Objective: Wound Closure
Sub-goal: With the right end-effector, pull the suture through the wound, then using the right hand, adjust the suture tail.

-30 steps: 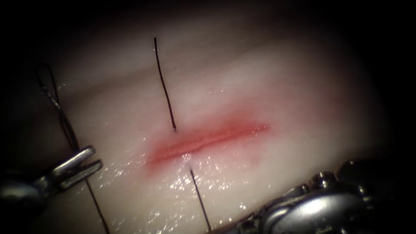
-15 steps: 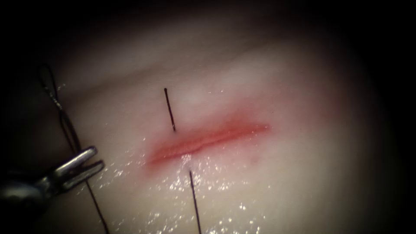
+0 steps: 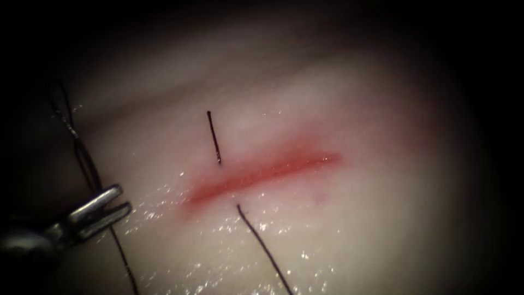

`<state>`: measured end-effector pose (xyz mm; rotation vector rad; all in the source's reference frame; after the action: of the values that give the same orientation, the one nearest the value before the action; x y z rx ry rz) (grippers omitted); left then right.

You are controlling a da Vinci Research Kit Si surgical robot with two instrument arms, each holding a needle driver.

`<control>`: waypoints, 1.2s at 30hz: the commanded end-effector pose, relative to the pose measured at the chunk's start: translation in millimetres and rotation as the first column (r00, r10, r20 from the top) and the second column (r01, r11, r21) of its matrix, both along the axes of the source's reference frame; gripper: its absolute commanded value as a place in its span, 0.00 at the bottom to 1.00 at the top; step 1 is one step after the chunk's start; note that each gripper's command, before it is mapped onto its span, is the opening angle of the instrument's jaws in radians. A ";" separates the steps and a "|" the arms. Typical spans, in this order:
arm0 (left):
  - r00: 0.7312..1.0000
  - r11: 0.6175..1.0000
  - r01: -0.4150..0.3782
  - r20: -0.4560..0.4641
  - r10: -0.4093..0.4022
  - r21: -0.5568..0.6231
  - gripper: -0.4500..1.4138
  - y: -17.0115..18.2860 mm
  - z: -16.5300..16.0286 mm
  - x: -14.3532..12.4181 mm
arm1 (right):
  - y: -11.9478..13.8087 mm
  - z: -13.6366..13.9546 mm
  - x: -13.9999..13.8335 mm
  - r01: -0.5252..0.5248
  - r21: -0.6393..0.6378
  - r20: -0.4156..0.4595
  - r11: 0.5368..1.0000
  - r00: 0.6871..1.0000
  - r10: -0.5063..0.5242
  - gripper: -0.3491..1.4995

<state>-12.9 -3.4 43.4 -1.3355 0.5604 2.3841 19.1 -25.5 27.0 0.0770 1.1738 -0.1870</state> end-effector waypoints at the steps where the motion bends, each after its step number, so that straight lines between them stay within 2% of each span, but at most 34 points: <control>1: 1.000 1.000 -0.001 0.001 0.001 0.001 0.00 -0.2 0.6 -0.5 | 2.6 0.6 -0.7 -0.025 -0.035 0.055 0.999 0.998 0.027 0.93; 5: 1.000 1.000 -0.001 0.001 0.001 0.001 0.00 -0.2 0.7 -0.5 | 7.6 1.0 -2.6 -0.106 -0.073 0.166 0.992 0.979 0.117 0.88; 7: 1.000 1.000 -0.001 0.001 0.001 0.001 0.00 -0.1 0.7 -0.5 | 9.6 1.3 -2.8 -0.164 -0.067 0.186 0.984 0.967 0.173 0.86; 10: 1.000 1.000 0.000 0.001 0.000 0.001 0.00 -0.2 0.7 -0.6 | 11.9 1.9 -2.6 -0.205 -0.061 0.232 0.977 0.949 0.214 0.90; 13: 1.000 1.000 -0.001 0.001 0.001 0.001 0.00 -0.1 0.7 -0.5 | 13.4 2.6 -2.3 -0.207 -0.060 0.291 0.976 0.932 0.216 0.92; 19: 1.000 1.000 -0.002 0.002 0.002 0.001 0.00 -0.1 0.7 -0.4 | 15.7 4.4 -2.8 -0.135 -0.100 0.403 0.986 0.900 0.164 0.94; 23: 1.000 1.000 -0.002 0.002 0.002 0.001 0.00 0.0 0.8 -0.4 | 16.9 5.3 -3.6 -0.175 -0.108 0.430 0.979 0.880 0.204 0.97; 26: 1.000 1.000 -0.001 0.001 0.001 0.000 0.00 0.0 0.9 -0.5 | 17.7 5.9 -4.2 -0.262 -0.045 0.458 0.964 0.852 0.253 0.98; 27: 1.000 1.000 -0.002 0.003 0.002 -0.001 0.00 0.0 1.0 -0.6 | 18.1 6.5 -4.4 -0.337 0.021 0.477 0.941 0.831 0.286 0.97; 28: 1.000 1.000 -0.002 0.003 0.002 -0.001 0.00 0.0 1.0 -0.6 | 18.1 6.5 -4.4 -0.337 0.021 0.477 0.941 0.831 0.286 0.97; 30: 1.000 1.000 -0.002 0.004 0.002 -0.002 0.00 0.0 1.1 -0.8 | 18.4 7.1 -4.1 -0.461 0.136 0.502 0.877 0.795 0.340 0.92; 32: 1.000 1.000 0.000 0.003 0.000 -0.003 0.00 0.0 1.2 -1.0 | 18.5 7.7 -3.4 -0.571 0.262 0.515 0.778 0.764 0.388 0.86; 36: 1.000 1.000 -0.004 0.003 0.004 -0.003 0.00 0.1 1.4 -1.0 | 18.6 8.9 -1.4 -0.664 0.456 0.528 0.592 0.737 0.421 0.78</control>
<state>-13.4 -3.0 44.2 -1.3402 0.5637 2.3846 16.9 -6.9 35.6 0.3355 0.7776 0.8191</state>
